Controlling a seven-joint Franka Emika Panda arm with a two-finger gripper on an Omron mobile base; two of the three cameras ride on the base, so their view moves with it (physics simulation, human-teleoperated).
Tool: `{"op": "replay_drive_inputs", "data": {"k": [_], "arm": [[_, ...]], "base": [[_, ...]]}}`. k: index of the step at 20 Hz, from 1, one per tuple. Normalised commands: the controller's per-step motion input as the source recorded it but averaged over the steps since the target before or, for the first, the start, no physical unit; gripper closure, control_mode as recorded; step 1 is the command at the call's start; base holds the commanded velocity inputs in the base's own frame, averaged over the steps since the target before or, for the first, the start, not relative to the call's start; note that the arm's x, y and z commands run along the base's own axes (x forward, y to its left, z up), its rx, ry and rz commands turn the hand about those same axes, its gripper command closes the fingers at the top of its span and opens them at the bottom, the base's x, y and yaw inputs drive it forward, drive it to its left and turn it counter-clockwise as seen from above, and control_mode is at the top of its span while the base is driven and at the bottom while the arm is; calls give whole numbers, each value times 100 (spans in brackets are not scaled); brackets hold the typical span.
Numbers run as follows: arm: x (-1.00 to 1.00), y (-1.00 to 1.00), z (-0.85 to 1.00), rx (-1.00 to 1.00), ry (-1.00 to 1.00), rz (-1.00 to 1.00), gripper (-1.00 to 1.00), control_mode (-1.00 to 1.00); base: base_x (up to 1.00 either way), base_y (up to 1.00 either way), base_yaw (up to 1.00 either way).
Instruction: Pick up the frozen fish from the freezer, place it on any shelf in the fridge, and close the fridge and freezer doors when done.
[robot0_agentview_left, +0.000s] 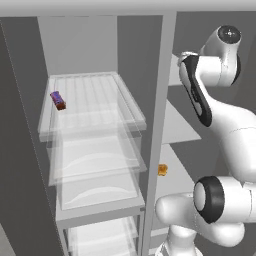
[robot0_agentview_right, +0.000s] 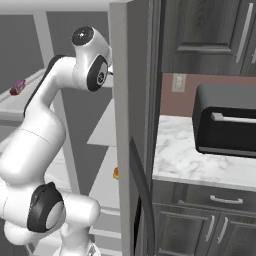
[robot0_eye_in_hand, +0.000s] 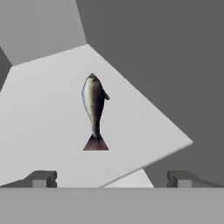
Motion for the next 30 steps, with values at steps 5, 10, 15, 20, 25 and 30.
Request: {"op": "replay_drive_inputs", "data": {"k": [5, 10, 15, 20, 25, 30], "arm": [[57, -10, -5, 9, 11, 0, -100, -100], [61, 0, -19, 3, 13, 0, -100, -100], [57, -1, -33, 1, 13, 0, -100, -100], [61, -6, -20, 0, 8, 0, -100, -100], [45, -17, -35, 0, 7, 0, -100, -100], [14, -27, -63, 0, 7, 0, 100, -100]], "base": [[0, 0, 0], [0, 0, 0], [0, 0, 0], [0, 0, 0], [0, 0, 0], [0, 0, 0]]}}
